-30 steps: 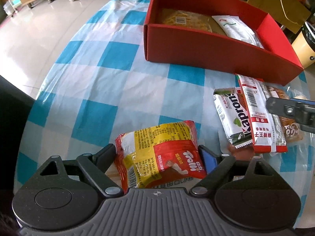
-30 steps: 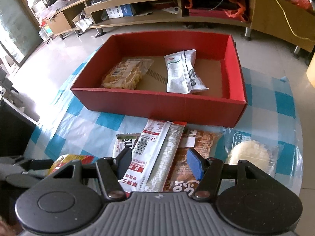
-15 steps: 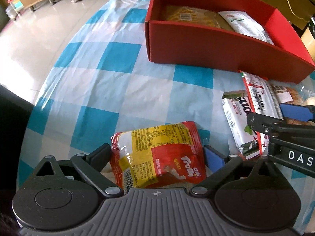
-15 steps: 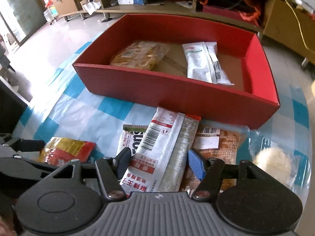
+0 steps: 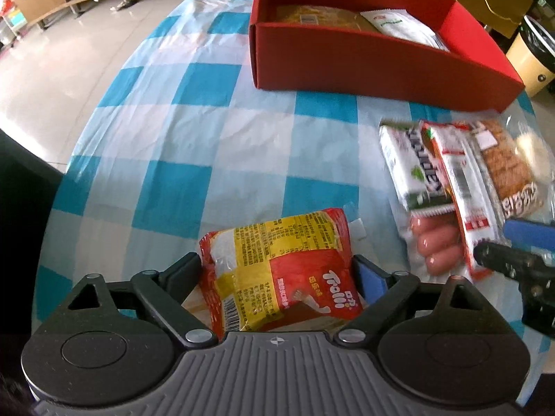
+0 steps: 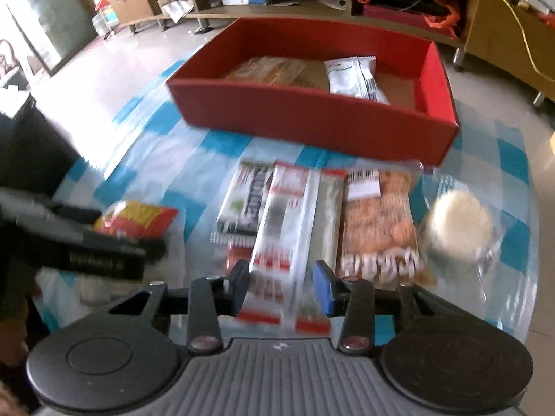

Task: Organize snacks
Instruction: 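Close the right tool on the white-and-red stick packet while the left tool holds the Trolli bag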

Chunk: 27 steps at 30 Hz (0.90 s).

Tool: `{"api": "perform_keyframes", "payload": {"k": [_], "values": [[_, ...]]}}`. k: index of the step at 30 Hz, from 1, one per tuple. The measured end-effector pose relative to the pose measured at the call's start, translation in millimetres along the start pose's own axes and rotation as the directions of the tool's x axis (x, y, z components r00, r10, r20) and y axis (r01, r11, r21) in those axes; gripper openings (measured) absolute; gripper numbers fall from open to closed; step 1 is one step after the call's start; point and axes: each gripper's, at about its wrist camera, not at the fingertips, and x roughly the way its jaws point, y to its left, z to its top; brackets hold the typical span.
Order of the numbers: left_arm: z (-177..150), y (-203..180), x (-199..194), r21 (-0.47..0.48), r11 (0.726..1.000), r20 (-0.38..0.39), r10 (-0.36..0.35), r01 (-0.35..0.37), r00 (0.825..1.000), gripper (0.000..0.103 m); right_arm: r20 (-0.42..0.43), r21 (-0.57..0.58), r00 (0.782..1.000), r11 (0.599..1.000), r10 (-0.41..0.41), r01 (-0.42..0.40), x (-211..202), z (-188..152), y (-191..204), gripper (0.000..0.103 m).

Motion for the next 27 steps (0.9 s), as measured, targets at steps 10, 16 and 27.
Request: {"api": "perform_keyframes", "payload": {"k": [10, 16, 27], "values": [[6, 20, 2, -0.109, 0.994, -0.010, -0.030, 0.028, 1.000, 0.102, 0.001, 0.124, 0.999, 0.991, 0.045, -0.044, 0, 0, -22, 0.057], [10, 14, 9, -0.098, 0.995, -0.022, -0.019, 0.017, 1.000, 0.103, 0.000, 0.193, 0.997, 0.978, 0.079, -0.078, 12, 14, -29, 0.068], [8, 17, 17, -0.115, 0.992, -0.047, -0.048, 0.042, 0.998, 0.103, -0.023, 0.340, 0.965, 0.910, 0.262, -0.239, 46, 9, -38, 0.101]]}}
